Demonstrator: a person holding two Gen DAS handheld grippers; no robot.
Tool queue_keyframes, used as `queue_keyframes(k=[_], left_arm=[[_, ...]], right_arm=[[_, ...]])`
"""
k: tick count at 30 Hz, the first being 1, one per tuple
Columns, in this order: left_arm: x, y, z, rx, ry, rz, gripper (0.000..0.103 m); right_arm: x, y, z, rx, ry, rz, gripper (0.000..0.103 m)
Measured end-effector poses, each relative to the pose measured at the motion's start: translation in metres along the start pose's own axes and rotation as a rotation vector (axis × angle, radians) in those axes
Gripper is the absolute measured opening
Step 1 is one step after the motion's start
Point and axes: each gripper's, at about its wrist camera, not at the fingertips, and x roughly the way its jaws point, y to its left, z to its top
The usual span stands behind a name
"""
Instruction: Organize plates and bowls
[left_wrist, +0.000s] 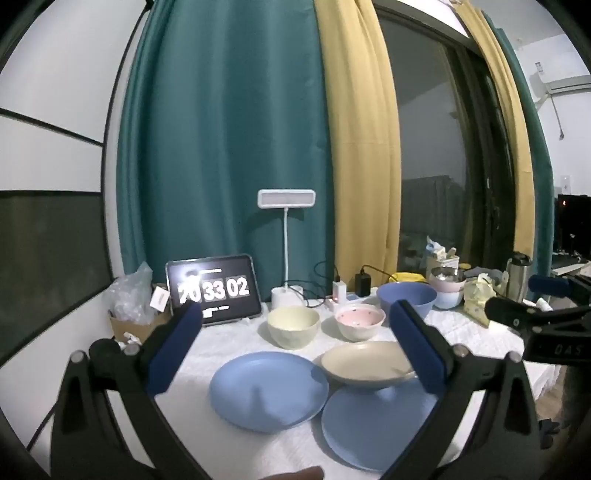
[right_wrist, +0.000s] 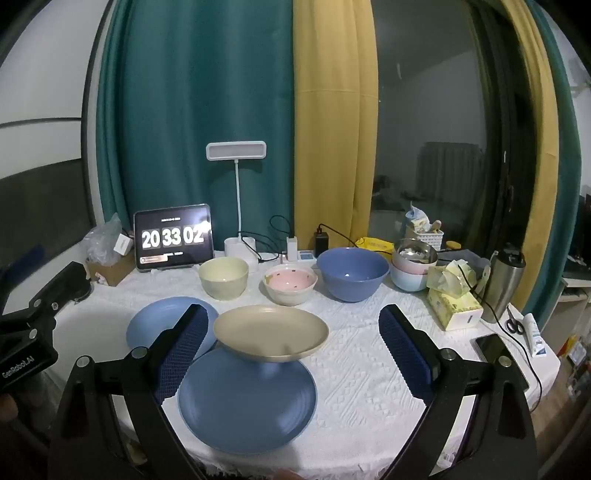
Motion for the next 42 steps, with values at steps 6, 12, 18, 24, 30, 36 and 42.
queue_keyframes(k=[6, 12, 18, 24, 30, 36, 42], left_arm=[[-0.0006, 0.0013, 0.0027, 0.003, -0.009, 0.005, 0.102], [-0.0019, 0.004, 0.0017, -0.001, -0.013, 0.002, 0.102], [-0.0039, 0.0037, 0.0016, 0.007, -0.01, 0.0, 0.102], [-0.0044, 0.002, 0.0001, 0.004, -0.009, -0.005, 0.102], [-0.0052, 0.0028, -0.0019, 0.0, -0.003, -0.011, 0.102], [-0.0059, 0.0019, -0.003, -0.002, -0.004, -0.011, 0.102], [-0.0057, 0.0026, -0.002, -0.002, -0.003, -0.011, 0.101]], right_arm=[[-0.0018, -0.0005, 0.0021, -0.001, -0.002, -0.003, 0.096], [-0.003, 0.0001, 0.0038, 0.0, -0.003, -0.004, 0.096], [-0.0046, -0.0019, 0.0047, 0.0, -0.004, -0.005, 0.096], [-0.0048, -0.0028, 0.0043, 0.001, -0.004, -0.003, 0.096], [-0.0045, -0.0025, 0.0046, 0.002, -0.005, -0.004, 0.096], [-0.0041, -0.0023, 0.0038, 0.001, -0.005, -0.003, 0.096], [-0.0058, -0.0025, 0.005, 0.003, -0.005, -0.004, 0.096]])
